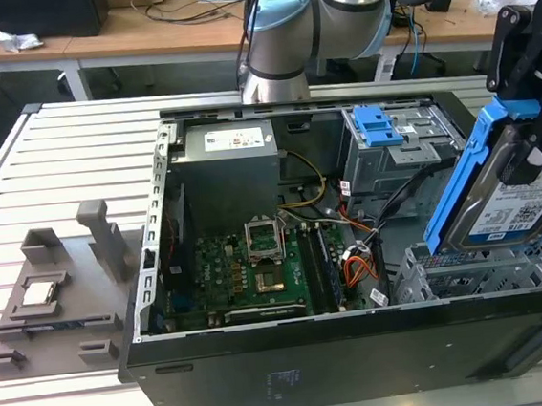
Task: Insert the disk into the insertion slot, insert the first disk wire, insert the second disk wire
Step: 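Insert the disk into the insertion slot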
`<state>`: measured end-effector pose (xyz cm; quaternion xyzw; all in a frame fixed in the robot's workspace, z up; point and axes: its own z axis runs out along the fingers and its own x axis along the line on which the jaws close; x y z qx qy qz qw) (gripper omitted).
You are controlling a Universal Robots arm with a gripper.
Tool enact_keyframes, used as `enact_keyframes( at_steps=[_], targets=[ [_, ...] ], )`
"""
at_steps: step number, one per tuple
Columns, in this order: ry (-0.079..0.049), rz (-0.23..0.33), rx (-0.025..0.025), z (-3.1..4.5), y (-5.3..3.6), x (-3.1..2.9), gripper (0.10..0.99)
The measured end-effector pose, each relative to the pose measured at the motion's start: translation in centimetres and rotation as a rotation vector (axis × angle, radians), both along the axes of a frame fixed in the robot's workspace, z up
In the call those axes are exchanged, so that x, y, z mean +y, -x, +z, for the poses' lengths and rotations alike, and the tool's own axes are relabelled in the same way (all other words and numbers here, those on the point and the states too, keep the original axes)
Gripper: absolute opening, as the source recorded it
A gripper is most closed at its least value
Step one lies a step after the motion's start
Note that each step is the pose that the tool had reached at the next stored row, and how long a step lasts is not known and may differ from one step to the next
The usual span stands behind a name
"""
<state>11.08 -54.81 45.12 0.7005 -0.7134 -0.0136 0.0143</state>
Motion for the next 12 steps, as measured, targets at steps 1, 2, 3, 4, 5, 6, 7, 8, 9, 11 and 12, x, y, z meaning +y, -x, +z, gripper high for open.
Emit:
enact_keyframes(
  at_steps=[1, 2, 3, 4, 5, 6, 7, 8, 9, 11, 12],
  targets=[
    [0.000, 0.000, 0.0000, -0.18, 0.00, 0.00, 0.365],
    [0.000, 0.000, 0.0000, -0.38, 0.02, 0.02, 0.365],
    [0.000, 0.000, 0.0000, -0.55, 0.03, 0.05, 0.365],
    [0.000, 0.000, 0.0000, -0.73, 0.05, 0.18, 0.365],
    [0.000, 0.000, 0.0000, -0.87, 0.09, 0.28, 0.365],
    [0.000, 0.000, 0.0000, -1.04, 0.11, 0.42, 0.365],
    [0.000, 0.000, 0.0000, -1.15, 0.11, 0.47, 0.365],
    [0.000, 0.000, 0.0000, -1.23, 0.11, 0.49, 0.365],
    [0.000, 0.000, 0.0000, -1.32, 0.12, 0.50, 0.365],
    [0.000, 0.000, 0.0000, -1.49, 0.13, 0.51, 0.365],
    [0.000, 0.000, 0.0000, -1.66, 0.14, 0.51, 0.365]
  ],
)
